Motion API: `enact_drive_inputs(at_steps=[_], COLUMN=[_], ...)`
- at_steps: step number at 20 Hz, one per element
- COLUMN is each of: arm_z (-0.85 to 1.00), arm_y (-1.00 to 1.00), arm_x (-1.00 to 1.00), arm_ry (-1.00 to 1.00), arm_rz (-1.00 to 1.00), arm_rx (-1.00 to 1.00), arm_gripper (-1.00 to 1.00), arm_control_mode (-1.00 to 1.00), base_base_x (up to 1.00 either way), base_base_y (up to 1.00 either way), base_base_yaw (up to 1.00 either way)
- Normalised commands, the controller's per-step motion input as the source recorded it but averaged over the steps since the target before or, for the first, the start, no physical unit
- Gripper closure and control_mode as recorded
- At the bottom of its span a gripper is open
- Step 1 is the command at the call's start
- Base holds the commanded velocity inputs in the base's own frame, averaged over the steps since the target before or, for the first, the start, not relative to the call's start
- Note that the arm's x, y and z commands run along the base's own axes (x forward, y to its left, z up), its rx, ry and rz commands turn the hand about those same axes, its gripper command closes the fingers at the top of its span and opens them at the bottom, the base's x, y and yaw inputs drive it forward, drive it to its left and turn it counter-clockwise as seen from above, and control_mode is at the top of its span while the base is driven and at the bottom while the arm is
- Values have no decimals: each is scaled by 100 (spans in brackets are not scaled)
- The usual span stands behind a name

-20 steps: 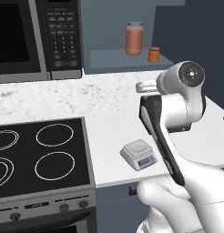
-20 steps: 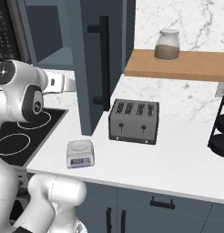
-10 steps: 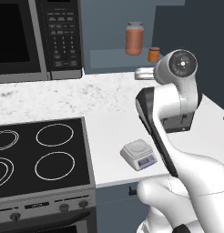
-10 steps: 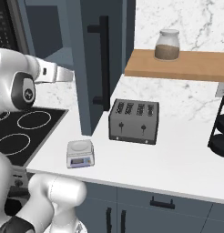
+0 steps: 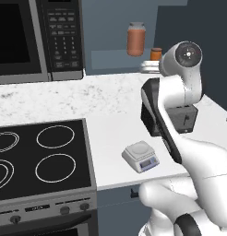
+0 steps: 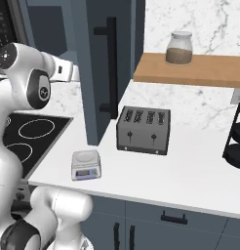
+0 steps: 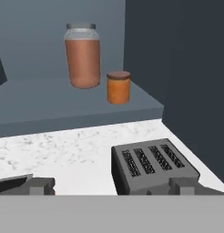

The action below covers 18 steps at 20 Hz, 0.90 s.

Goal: Pick the jam and place it on the digital scale for weighing, and close the cabinet.

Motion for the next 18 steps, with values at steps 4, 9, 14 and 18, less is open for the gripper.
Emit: enact_drive_inputs(at_steps=[4, 9, 14, 18], arm_z=[15, 27, 0, 0], arm_y=[-9, -7, -2, -8], arm_x=[72, 48, 54, 53], arm_ry=[0, 0, 5, 6], arm_rz=[-3, -5, -7, -10], arm_rx=[0, 3, 1, 0], arm_gripper=[-100, -100, -100, -100], arm_control_mode=[-100, -100, -100, -100], base_base_x=[0, 0, 0, 0], base_base_y=[0, 0, 0, 0], base_base_yaw=[0, 0, 0, 0])
